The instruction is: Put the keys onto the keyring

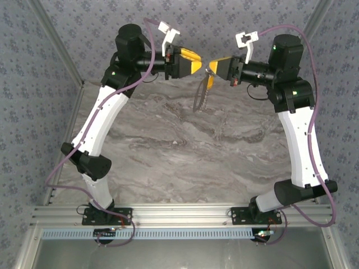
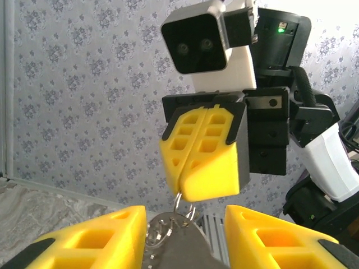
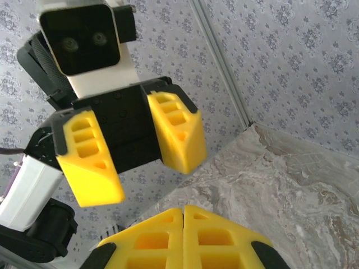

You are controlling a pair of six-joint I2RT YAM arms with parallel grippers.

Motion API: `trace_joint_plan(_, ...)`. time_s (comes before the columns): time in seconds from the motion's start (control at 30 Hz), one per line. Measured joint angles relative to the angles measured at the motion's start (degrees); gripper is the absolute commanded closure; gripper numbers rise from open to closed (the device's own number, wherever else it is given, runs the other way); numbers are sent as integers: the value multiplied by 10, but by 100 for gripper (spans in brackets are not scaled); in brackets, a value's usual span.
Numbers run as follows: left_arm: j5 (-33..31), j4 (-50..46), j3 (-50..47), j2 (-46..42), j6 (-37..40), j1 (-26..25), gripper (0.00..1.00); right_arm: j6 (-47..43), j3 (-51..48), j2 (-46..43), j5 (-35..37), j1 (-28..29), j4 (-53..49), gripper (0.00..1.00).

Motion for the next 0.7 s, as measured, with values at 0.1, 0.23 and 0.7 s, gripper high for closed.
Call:
trace_joint_plan(0.1,0,0,0,5,0,-5,60,8,-4,0,-4,1,17,100)
trace_joint_plan(0.23,0,3,0,10,-7,-11,60,20,-14,0,-7,2,39,100)
trace_joint_plan(0.7,9,35,5,18,-34,-16,76,38,-31,0,-16,4,75,100)
